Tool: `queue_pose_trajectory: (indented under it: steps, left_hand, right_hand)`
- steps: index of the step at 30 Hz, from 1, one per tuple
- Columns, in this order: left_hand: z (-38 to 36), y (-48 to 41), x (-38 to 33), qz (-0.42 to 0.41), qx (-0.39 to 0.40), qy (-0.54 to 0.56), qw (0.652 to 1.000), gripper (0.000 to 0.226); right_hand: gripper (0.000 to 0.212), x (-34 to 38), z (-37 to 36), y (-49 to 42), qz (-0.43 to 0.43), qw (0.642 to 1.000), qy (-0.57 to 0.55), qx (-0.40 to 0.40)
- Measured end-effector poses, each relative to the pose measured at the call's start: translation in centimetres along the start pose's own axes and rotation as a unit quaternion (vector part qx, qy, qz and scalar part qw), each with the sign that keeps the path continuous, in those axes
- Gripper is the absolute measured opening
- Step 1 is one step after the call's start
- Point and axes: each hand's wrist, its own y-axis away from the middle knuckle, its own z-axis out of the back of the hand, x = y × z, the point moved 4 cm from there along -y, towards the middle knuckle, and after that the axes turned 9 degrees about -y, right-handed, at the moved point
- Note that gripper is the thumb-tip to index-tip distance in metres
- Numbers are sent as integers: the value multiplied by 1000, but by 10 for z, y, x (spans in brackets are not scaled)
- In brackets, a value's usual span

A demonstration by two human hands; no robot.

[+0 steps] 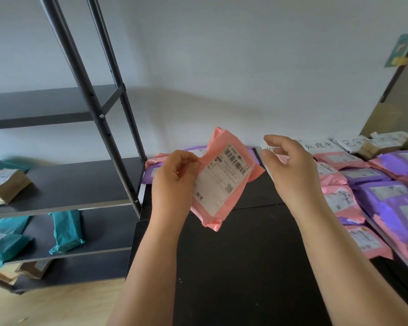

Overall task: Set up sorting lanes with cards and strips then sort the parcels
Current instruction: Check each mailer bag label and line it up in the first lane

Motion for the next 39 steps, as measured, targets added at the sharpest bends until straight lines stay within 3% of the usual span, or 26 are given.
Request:
queue_pose_trajectory:
  steps: [6,15,27,30,33,35,39]
  left_hand:
    - [-19,8,0,-35,62,-6,997,24]
    - [-78,23,-3,-11,134,7,991,18]
    - [-229,62,-41,41,158,-34,986,13]
    - [-272,85,-40,89,132,-29,987,29]
    - [-312,115,-28,200,124,-23,972,48]
    - [-340,141,-21,261,169,-32,950,50]
    - [-391,192,-12,299,276,-44,913,37]
  right_hand:
    - [34,-29,2,14,-53,996,46,46]
    - [9,-70,59,33,-96,992,64,-53]
    - [17,-167,183,1,-164,977,88,-105]
    - [22,-204,227,-1,-202,967,101,-120]
    - [18,-240,268,1,-232,956,115,-135]
    - [16,-263,291,5,-250,952,123,-130]
    - [14,-304,320,19,-288,939,163,-91]
